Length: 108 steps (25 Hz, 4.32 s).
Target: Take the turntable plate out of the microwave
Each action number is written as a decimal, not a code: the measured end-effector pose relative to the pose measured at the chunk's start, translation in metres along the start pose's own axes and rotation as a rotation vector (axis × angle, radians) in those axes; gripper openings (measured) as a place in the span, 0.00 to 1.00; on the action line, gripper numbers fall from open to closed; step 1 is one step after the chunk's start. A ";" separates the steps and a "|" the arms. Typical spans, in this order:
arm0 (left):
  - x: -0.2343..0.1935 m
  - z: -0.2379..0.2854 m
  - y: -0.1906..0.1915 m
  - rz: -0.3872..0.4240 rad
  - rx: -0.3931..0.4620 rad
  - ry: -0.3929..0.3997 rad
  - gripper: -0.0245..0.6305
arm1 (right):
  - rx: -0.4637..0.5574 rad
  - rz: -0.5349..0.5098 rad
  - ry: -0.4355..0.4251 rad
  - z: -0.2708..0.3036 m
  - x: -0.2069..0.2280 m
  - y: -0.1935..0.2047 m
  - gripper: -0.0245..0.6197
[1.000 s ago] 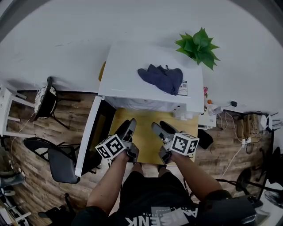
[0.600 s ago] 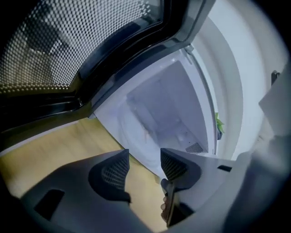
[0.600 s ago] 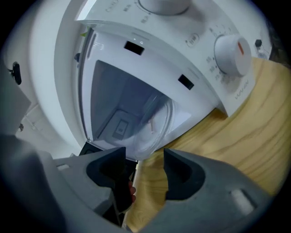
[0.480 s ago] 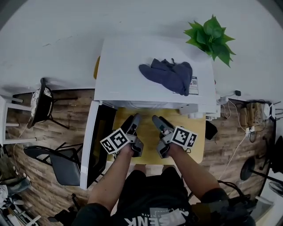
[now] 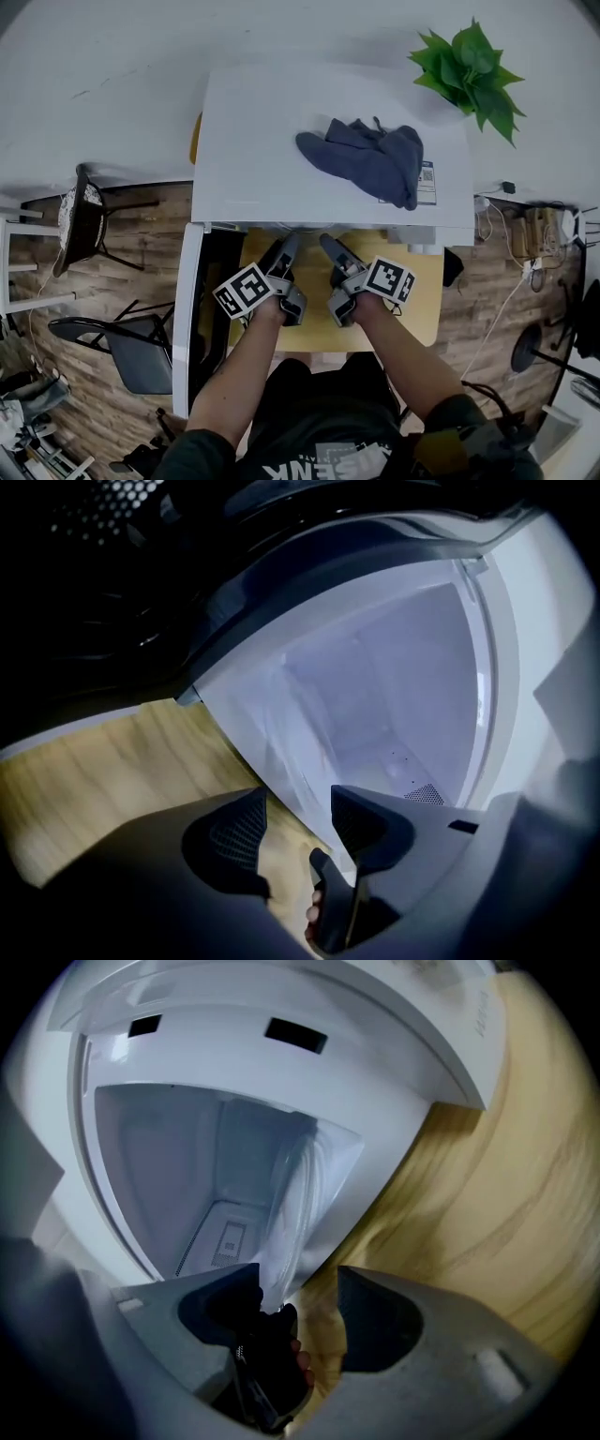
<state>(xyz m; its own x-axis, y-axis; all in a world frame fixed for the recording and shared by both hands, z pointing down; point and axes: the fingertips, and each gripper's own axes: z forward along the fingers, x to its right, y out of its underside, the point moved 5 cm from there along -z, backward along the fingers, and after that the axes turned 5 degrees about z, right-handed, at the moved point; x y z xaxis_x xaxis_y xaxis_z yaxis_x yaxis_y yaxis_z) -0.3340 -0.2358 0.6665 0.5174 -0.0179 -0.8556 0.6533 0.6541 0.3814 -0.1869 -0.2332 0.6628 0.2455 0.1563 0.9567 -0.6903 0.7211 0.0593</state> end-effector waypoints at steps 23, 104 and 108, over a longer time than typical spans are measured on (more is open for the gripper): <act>0.000 0.022 -0.003 -0.102 0.049 0.025 0.34 | 0.084 0.233 0.030 0.043 0.006 -0.010 0.42; 0.178 -0.168 0.138 -0.216 0.606 0.090 0.12 | -0.611 -0.071 -0.489 -0.175 -0.124 0.071 0.13; 0.198 -0.195 0.132 -0.166 0.604 0.069 0.12 | -0.651 -0.099 -0.528 -0.186 -0.152 0.081 0.13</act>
<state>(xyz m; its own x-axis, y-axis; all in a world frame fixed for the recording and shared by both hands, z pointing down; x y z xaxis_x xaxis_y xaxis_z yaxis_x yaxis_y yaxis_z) -0.2534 -0.0058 0.4791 0.3583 -0.0202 -0.9334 0.9293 0.1038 0.3545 -0.1539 -0.0727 0.4689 -0.1782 -0.1473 0.9729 -0.1128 0.9853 0.1285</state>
